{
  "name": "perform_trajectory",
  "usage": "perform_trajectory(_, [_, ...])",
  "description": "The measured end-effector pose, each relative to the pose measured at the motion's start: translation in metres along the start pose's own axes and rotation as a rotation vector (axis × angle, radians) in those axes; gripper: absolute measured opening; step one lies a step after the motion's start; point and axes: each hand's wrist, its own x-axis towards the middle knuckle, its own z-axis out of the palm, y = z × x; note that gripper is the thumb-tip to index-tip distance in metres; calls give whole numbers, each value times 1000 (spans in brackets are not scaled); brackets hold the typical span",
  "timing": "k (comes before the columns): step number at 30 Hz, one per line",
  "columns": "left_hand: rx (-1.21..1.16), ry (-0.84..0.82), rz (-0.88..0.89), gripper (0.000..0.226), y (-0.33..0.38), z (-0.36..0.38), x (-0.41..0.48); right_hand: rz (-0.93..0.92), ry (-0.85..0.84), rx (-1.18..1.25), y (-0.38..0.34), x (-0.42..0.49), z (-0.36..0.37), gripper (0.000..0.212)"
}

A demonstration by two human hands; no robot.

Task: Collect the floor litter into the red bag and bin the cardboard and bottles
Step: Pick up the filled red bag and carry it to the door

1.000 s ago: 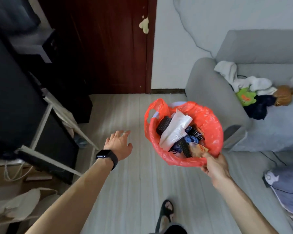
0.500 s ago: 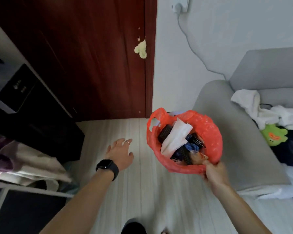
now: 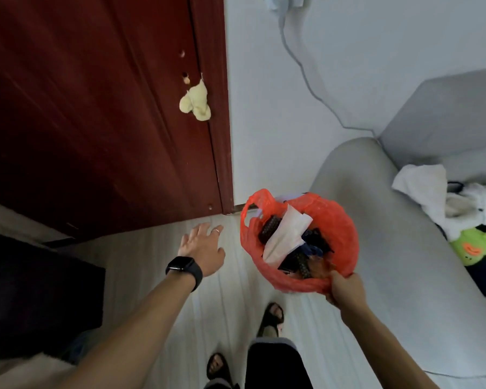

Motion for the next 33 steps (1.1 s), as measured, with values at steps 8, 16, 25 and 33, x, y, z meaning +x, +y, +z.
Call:
perform_trajectory(8, [93, 70, -28, 69, 48, -5, 176, 98, -37, -29, -45, 164, 44, 19])
perform_trajectory(16, [163, 200, -17, 73, 66, 42, 357, 142, -135, -89, -26, 354, 108, 33])
perform_trajectory(25, [293, 411, 63, 89, 40, 161, 505, 328, -70, 38, 66, 518, 216, 22])
perform_trajectory(33, [382, 429, 81, 102, 20, 215, 536, 513, -165, 477, 129, 564, 279, 32])
